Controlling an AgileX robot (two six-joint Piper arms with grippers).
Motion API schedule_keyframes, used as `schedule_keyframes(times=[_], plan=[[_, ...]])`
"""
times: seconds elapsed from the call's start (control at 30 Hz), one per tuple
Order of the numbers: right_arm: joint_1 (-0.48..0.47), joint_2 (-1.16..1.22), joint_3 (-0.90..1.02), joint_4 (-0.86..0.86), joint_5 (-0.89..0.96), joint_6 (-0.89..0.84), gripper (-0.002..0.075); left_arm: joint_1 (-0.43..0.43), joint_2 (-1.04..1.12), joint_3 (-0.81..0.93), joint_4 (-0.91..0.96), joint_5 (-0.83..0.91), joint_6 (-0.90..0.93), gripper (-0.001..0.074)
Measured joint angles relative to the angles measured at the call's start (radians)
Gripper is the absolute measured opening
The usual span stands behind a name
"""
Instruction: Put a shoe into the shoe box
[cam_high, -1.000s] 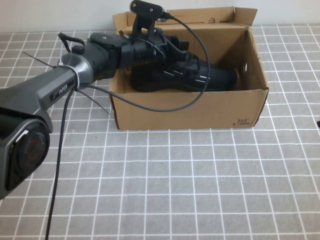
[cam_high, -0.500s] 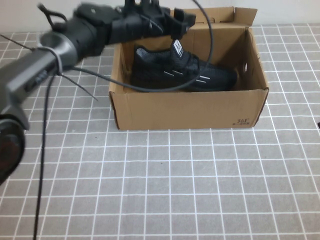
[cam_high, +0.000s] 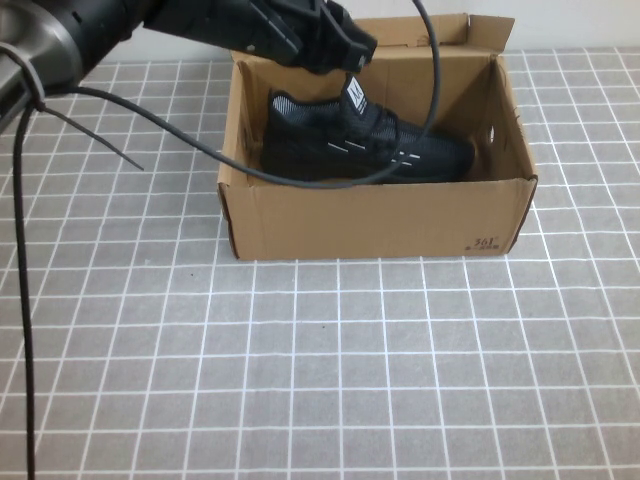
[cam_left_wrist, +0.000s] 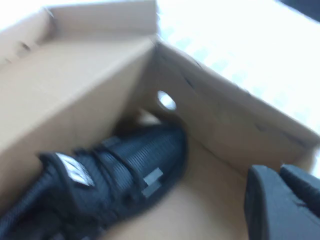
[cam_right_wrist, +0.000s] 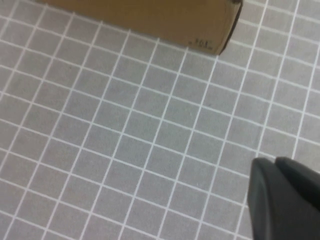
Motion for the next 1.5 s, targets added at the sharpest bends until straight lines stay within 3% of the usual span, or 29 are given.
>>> schedule_keyframes(times=[0.17, 0.43, 0.73, 1.0, 1.3, 1.5], plan=[[0.000, -0.108, 0.000, 0.000, 0.000, -0.008, -0.0016, 0.000, -0.034, 0.000, 0.054, 0.104, -0.034, 0.0002], [0.000, -0.350, 0.000, 0.062, 0.009, -0.046, -0.0016, 0.000, -0.296, 0.147, 0.276, 0.016, -0.206, -0.0001], [0.000, -0.597, 0.209, 0.138, 0.011, -0.095, -0.0016, 0.000, -0.842, 0.719, 0.274, -0.376, -0.252, -0.0001], [0.000, -0.719, 0.435, 0.204, -0.237, -0.105, -0.0016, 0.000, -1.326, 1.229, 0.251, -0.709, -0.260, -0.0001], [0.000, -0.719, 0.520, 0.290, -0.377, -0.174, -0.0016, 0.000, -1.760, 1.621, 0.211, -0.877, -0.260, -0.0001], [0.000, -0.719, 0.520, 0.310, -0.391, -0.231, -0.0016, 0.000, -1.896, 1.814, 0.211, -0.905, -0.260, -0.0001]])
